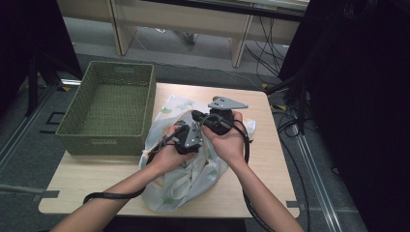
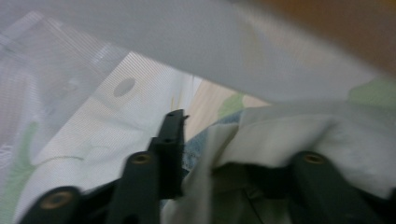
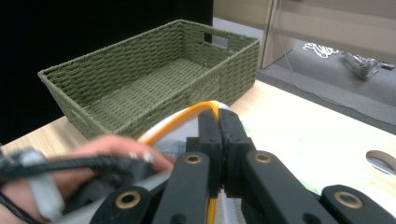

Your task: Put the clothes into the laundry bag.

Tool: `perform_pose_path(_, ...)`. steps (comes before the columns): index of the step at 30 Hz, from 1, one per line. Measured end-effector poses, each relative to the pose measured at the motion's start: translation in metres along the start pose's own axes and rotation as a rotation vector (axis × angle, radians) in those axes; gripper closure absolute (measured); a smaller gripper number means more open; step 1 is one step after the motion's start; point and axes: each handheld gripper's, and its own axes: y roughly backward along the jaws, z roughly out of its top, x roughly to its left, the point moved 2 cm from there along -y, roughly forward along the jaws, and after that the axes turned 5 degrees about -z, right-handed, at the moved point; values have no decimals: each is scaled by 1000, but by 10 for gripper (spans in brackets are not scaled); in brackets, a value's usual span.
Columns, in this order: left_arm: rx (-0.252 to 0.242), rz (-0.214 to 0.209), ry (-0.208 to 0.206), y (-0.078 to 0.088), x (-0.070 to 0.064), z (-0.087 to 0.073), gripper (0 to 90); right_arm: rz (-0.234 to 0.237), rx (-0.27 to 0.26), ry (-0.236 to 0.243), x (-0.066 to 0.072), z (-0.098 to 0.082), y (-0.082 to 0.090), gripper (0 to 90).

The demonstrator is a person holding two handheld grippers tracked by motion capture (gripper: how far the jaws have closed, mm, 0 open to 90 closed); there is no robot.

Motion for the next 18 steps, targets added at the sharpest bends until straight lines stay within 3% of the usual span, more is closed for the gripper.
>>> perform_pose_path(6,-29,-60,-31,46,-8,6,345,1,8,4,-1,0,1,900)
perform_pose_path(9,-41,-92,-49,69,-16,4,328,1,12,7,0,0,2,900)
perform_pose_path(11,-31,-139,-53,82,-22,-1,325,2,19,12,1,-1,3,900)
perform_pose_path(15,101,-288,-93,90,-39,-25,313,6,23,21,0,-1,3,900)
perform_pose_path(18,176,-317,-150,79,-48,-41,302,9,28,23,1,-2,3,900)
